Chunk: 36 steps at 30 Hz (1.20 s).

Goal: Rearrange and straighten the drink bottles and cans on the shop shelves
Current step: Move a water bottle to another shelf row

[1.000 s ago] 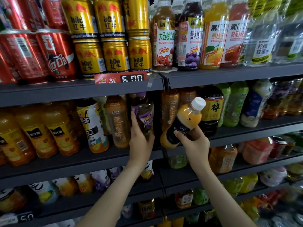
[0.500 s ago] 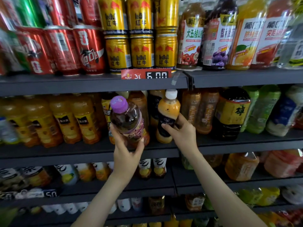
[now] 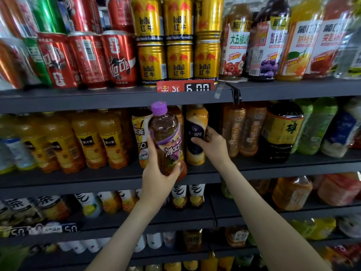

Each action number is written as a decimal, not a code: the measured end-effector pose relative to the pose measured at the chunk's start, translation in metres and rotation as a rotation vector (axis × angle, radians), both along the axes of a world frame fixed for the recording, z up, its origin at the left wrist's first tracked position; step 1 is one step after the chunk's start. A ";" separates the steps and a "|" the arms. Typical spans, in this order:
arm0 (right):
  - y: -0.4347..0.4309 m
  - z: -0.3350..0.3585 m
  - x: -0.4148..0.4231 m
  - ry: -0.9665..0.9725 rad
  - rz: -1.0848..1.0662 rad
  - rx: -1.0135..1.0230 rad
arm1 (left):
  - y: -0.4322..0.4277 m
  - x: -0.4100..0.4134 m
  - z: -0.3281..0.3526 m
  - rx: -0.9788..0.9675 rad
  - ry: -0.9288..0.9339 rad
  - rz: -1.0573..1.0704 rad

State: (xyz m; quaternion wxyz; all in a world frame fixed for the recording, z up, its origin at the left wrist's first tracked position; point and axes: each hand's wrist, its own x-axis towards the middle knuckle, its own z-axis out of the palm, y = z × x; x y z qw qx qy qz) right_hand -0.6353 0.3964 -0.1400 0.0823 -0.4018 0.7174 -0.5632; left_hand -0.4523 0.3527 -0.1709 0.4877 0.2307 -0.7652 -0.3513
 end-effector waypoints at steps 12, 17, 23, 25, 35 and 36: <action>0.114 0.008 0.022 -0.018 0.098 -0.010 | 0.056 -0.050 0.003 -0.052 -0.119 -0.237; 0.141 0.006 -0.009 -0.027 0.020 -0.043 | 0.084 -0.082 0.007 -0.081 -0.177 -0.356; 0.189 0.000 -0.064 -0.011 -0.025 -0.147 | 0.125 -0.138 0.012 -0.082 -0.226 -0.421; 0.211 -0.003 -0.093 -0.040 -0.020 -0.186 | 0.139 -0.163 0.013 -0.043 -0.213 -0.460; 0.296 -0.019 -0.231 -0.168 -0.040 -0.244 | 0.181 -0.280 0.002 -0.087 -0.099 0.083; 0.298 -0.019 -0.238 -0.161 -0.034 -0.246 | 0.182 -0.288 0.002 -0.065 -0.097 0.129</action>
